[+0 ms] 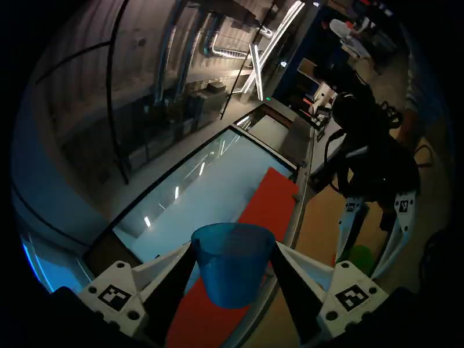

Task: Pour water

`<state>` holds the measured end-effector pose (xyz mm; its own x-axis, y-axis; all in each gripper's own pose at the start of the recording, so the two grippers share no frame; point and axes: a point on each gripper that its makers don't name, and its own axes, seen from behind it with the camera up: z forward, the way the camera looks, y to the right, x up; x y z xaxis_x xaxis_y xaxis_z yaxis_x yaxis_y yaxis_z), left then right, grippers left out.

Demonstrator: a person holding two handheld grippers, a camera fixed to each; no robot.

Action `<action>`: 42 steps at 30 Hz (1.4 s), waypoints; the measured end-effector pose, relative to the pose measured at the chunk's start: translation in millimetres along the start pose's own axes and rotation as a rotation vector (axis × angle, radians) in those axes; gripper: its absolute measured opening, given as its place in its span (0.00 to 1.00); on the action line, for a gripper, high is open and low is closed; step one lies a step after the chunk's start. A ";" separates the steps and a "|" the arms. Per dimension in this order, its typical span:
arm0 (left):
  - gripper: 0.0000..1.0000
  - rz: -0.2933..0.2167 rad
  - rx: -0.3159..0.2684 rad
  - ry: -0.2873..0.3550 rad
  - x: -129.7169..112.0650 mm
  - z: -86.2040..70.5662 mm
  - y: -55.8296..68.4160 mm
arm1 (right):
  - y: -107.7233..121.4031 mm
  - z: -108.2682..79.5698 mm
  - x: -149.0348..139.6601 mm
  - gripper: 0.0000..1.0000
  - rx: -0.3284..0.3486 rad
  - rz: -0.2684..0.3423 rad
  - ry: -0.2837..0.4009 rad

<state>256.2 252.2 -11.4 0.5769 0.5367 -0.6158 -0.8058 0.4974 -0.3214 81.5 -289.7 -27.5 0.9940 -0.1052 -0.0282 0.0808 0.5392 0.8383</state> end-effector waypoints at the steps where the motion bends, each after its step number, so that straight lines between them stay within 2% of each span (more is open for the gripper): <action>1: 0.86 -0.029 0.000 -0.001 -0.7 -0.1 -0.5 | -0.1 -0.4 0.9 0.90 -0.001 0.000 0.002; 5: 0.86 -0.158 0.001 -0.007 -5.7 -0.1 -2.2 | -0.2 -1.9 4.5 0.90 -0.004 0.000 0.011; 9: 0.86 -0.308 -0.003 -0.018 -14.5 0.6 -4.3 | 0.0 -4.1 7.0 0.90 -0.008 -0.002 0.018; 18: 0.86 -0.613 0.002 -0.048 -37.6 5.8 -16.7 | -1.2 -10.7 13.3 0.90 -0.017 -0.007 0.032; 21: 0.86 -0.710 -0.005 -0.050 -43.4 9.6 -17.6 | -2.5 -12.1 14.8 0.90 -0.020 -0.007 0.036; 24: 0.86 -0.784 -0.011 -0.055 -49.1 12.6 -17.4 | -4.2 -13.0 15.4 0.90 -0.020 -0.008 0.036; 30: 0.86 -0.880 -0.016 -0.068 -59.9 16.3 -16.7 | -5.2 -13.2 16.5 0.90 -0.019 -0.010 0.037; 42: 0.86 -0.904 -0.009 -0.108 -80.8 9.9 -6.2 | -1.0 -17.8 14.3 0.90 -0.029 0.005 0.030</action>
<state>215.9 212.5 47.5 0.9984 0.0056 -0.0562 -0.0411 0.7548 -0.6547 97.0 -276.8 -38.5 0.9962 -0.0774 -0.0404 0.0772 0.5636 0.8224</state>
